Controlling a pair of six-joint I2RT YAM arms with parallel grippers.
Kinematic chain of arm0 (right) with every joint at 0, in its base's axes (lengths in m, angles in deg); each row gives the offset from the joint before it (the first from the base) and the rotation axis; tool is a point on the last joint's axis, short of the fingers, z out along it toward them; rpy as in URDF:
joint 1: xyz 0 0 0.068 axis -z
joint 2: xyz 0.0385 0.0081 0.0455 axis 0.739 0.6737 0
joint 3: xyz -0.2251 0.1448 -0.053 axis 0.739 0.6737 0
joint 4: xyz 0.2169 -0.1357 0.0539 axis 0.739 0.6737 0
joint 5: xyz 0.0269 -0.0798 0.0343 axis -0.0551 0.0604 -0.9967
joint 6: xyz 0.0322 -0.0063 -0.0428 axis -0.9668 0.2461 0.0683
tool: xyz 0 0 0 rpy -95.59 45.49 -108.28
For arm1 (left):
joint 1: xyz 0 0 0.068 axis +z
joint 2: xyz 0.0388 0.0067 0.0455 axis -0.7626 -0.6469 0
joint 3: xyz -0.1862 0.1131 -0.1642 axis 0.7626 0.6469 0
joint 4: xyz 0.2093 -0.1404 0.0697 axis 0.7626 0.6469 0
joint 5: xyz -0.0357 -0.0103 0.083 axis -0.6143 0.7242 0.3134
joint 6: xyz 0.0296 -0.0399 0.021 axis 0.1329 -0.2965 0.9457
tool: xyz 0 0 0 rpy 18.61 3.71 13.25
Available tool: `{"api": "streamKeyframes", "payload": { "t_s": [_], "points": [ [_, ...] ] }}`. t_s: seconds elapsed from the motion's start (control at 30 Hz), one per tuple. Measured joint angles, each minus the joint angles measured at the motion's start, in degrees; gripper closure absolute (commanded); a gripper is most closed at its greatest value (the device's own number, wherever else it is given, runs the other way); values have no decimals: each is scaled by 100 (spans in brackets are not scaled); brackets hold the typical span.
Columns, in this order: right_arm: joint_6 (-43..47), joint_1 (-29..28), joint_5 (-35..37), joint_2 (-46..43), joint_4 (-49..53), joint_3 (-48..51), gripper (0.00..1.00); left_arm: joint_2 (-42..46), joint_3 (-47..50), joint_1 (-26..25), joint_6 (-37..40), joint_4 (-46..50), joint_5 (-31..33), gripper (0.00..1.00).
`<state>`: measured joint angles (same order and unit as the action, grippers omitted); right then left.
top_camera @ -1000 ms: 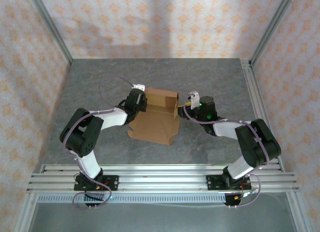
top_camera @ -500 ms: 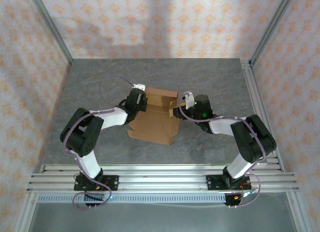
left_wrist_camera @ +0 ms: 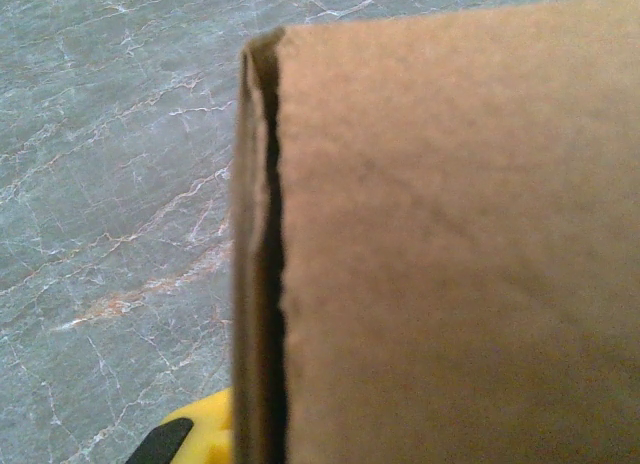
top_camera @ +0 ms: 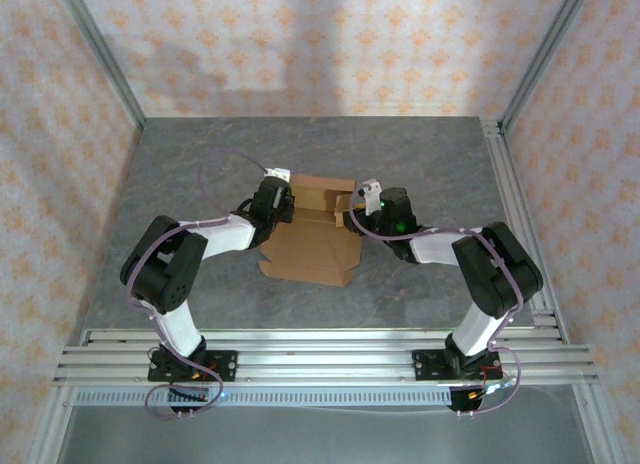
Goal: Fold the paper box
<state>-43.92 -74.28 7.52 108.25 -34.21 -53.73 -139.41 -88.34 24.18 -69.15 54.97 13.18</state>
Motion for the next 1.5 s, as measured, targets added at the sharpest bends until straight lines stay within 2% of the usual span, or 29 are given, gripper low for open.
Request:
{"api": "streamKeyframes", "payload": {
  "t_s": [0.3, 0.67, 0.87, 0.93, 1.0, 1.07, 1.2, 1.3, 1.5],
  "points": [
    [-129, -334, 935, 15, -142, 0, 65, -9, -2, 0, -2, -4, 2, 100],
    [-256, -826, 2485, 341, -579, -35, 70, -9, -4, 0, 0, -7, 2, 100],
    [-297, -892, 2924, 457, -643, -131, 78, -11, -7, 0, 0, -7, 2, 100],
    [-282, -907, 3021, 479, -645, -153, 87, -11, -7, 0, 0, -4, 2, 100],
    [-295, -907, 3136, 507, -645, -166, 89, -15, -9, 0, 0, -4, 2, 100],
    [-273, -909, 3226, 518, -643, -173, 100, -17, -11, 0, -2, -7, 2, 100],
    [-295, -927, 3379, 525, -640, -192, 100, -31, -20, 2, -2, -9, 7, 100],
    [-297, -935, 3442, 542, -638, -227, 89, -35, -20, 2, -2, -15, 15, 100],
    [-295, -944, 3534, 680, -645, -387, 84, -37, -20, 2, -2, -17, 17, 100]
  ]
}}
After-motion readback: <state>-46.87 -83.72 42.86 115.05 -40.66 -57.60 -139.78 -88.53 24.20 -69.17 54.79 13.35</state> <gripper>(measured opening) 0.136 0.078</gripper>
